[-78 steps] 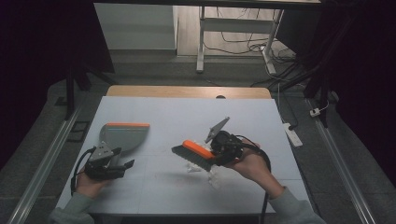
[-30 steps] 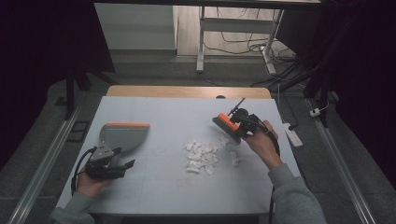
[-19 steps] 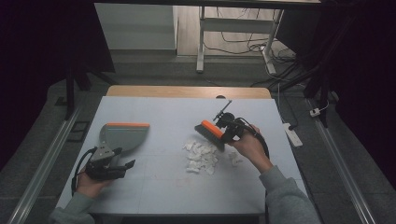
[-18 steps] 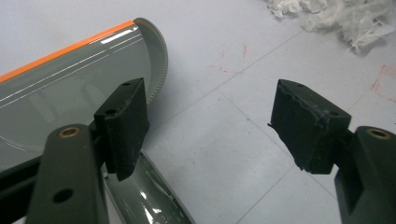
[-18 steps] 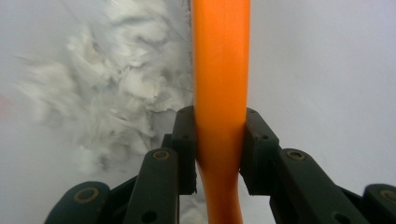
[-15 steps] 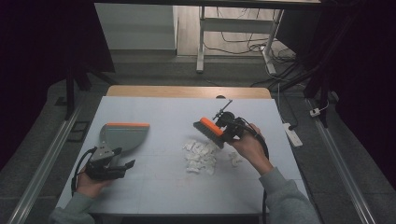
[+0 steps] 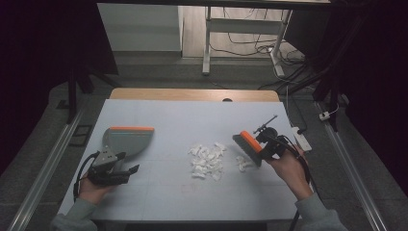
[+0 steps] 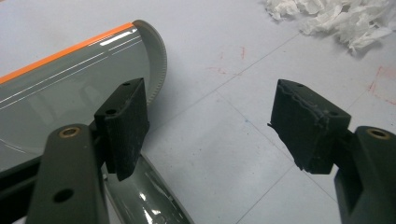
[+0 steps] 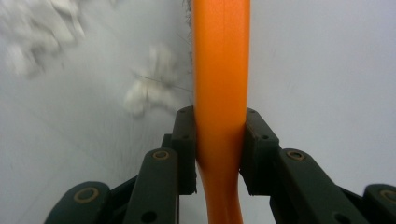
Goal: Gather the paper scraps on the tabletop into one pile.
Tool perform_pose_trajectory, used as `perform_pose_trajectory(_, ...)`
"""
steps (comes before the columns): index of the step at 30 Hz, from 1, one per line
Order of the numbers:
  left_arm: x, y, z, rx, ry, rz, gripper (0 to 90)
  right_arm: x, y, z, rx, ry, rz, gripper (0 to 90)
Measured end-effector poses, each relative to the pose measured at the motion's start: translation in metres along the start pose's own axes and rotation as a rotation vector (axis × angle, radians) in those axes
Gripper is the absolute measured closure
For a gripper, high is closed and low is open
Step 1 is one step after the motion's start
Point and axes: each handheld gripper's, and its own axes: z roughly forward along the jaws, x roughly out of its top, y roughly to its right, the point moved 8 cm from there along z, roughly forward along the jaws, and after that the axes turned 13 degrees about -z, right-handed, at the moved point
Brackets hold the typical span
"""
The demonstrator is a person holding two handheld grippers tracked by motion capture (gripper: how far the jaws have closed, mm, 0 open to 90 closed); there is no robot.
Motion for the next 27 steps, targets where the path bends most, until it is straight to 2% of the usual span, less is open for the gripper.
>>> perform_pose_trajectory(2, 0.0, 0.001, 0.0, -0.001, 0.001, 0.003, 28.8, -0.004, -0.005, 0.004, 0.019, -0.013, 0.006, 70.1)
perform_pose_trajectory(4, 0.0, 0.001, 0.001, -0.001, 0.0, 0.006, 28.8, 0.0, -0.011, 0.004, 0.041, 0.009, 0.012, 70.1)
perform_pose_trajectory(9, 0.0, 0.001, 0.0, 0.001, 0.002, 0.006, 28.8, 0.024, -0.03, 0.011, 0.077, 0.018, -0.039, 70.2)
perform_pose_trajectory(13, 0.0, 0.001, 0.0, 0.002, -0.001, 0.007, 28.8, 0.05, -0.045, 0.01, 0.159, 0.102, -0.059, 70.2)
perform_pose_trajectory(15, 0.0, 0.001, 0.0, 0.002, 0.001, 0.006, 28.8, 0.059, -0.047, 0.007, 0.142, 0.132, -0.076, 70.2)
perform_pose_trajectory(18, 0.0, 0.001, 0.0, 0.002, 0.0, 0.006, 28.8, 0.065, -0.044, -0.001, 0.133, 0.188, -0.077, 70.2)
perform_pose_trajectory(23, 0.0, 0.001, 0.001, 0.005, -0.005, 0.008, 28.8, 0.062, -0.031, -0.014, 0.086, 0.28, -0.054, 70.1)
perform_pose_trajectory(27, -0.001, 0.001, 0.002, 0.008, -0.008, 0.009, 28.8, 0.057, -0.022, -0.019, 0.075, 0.306, -0.035, 70.1)
